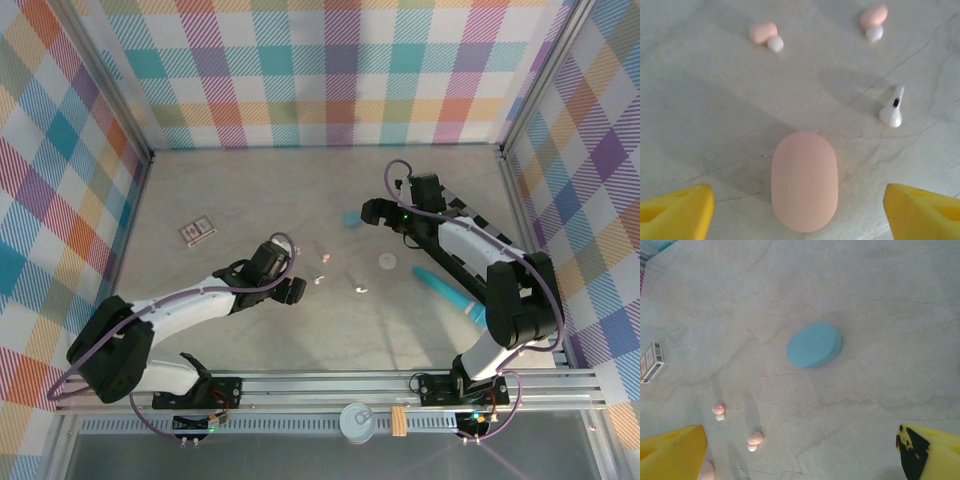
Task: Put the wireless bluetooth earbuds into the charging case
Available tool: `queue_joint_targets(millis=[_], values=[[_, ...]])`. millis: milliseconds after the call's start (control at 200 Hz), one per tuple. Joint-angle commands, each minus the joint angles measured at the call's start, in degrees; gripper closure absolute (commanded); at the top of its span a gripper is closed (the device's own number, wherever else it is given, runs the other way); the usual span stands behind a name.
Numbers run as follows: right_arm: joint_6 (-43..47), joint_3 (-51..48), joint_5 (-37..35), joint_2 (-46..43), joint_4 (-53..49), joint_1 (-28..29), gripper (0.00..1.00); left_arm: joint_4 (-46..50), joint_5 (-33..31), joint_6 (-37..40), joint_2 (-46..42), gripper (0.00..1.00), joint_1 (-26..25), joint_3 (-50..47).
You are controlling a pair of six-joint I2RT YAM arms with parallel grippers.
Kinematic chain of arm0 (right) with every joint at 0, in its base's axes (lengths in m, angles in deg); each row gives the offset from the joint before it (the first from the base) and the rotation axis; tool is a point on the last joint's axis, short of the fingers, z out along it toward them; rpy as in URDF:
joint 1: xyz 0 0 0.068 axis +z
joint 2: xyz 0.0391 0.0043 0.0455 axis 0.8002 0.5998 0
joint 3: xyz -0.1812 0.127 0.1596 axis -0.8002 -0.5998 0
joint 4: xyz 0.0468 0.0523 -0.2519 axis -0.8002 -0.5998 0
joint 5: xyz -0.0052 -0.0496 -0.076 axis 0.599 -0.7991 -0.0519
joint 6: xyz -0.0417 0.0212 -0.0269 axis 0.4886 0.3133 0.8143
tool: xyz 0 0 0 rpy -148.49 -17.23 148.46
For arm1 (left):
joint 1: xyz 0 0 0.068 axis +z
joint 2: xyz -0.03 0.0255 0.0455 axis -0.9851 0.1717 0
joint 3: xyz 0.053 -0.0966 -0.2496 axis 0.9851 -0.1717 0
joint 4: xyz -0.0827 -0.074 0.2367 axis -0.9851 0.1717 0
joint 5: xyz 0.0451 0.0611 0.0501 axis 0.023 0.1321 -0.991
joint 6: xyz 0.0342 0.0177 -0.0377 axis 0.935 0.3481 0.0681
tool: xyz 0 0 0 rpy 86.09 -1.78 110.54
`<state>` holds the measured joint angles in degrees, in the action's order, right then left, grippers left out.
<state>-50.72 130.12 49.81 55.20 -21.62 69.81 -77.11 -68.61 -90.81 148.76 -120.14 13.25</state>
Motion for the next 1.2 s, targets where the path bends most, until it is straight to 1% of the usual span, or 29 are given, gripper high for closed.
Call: queue_joint_targets(millis=[0, 120, 180, 205, 345, 490, 600, 670, 755, 840, 965, 1040, 1115, 1160, 1195], values=[[0.5, -0.1, 1.1, -2.2, 1.6, -0.1, 0.04, 3.6, -1.7, -1.9, 2.8, 0.19, -1.3, 2.9], [0.3, 0.1, 1.2, -2.2, 1.2, -0.1, 0.05, 3.9, -2.0, -1.8, 5.4, 0.29, -1.7, 4.3], [0.4, 0.1, 1.1, -2.3, 1.0, -0.1, 0.05, 3.8, -2.1, -1.8, 6.2, 0.37, -1.7, 4.8], [0.5, 0.1, 0.9, -2.3, 0.9, -0.1, 0.05, 5.7, -2.0, -1.8, 6.6, 0.38, -1.7, 5.1], [0.5, 0.1, 0.4, -2.6, 0.5, -0.2, 0.05, 6.5, -1.0, -2.2, 8.7, 0.4, -1.7, 5.9], [0.6, 0.0, 0.2, -3.3, 0.4, -0.2, 0.05, 6.8, -2.2, -3.3, 9.3, 0.38, -1.7, 6.1], [1.0, 0.2, -0.3, -3.4, -0.4, -0.1, 0.05, 7.1, -2.1, -3.1, 10.4, 0.4, -1.7, 6.7], [1.2, 0.3, -0.6, -3.6, -0.7, -0.1, 0.05, 6.9, -1.9, -2.9, 10.9, 0.44, -1.7, 6.8], [1.2, 0.1, -0.7, -4.1, -0.8, -0.2, 0.05, 6.6, -2.4, -2.8, 10.3, 0.55, -1.7, 6.4], [0.3, 0.1, -0.9, -4.7, -1.1, -0.2, 0.06, 7.0, -2.5, -2.3, 9.0, 0.59, -1.7, 6.5], [-1.4, 0.0, 0.0, -5.9, -1.6, -0.2, 0.08, 7.5, -2.1, 0.0, 6.8, 0.6, -1.9, 7.0], [-2.2, 0.0, 0.6, -7.1, -2.2, -0.2, 0.08, 6.1, -0.2, 3.0, 4.4, 0.6, -2.1, 7.1], [-4.1, -0.3, 2.4, -8.8, -2.5, -0.7, 0.1, 4.9, 0.6, 5.5, 2.4, 0.6, -2.1, 8.0], [-4.7, -0.7, 4.1, -9.9, -2.8, -0.9, 0.11, 4.8, -0.2, 6.9, 1.7, 0.6, -2.0, 8.8], [-4.8, -1.0, 5.1, -11.0, -3.0, -1.0, 0.11, 2.0, 0.3, 8.8, 1.3, 0.6, -2.0, 9.5]])
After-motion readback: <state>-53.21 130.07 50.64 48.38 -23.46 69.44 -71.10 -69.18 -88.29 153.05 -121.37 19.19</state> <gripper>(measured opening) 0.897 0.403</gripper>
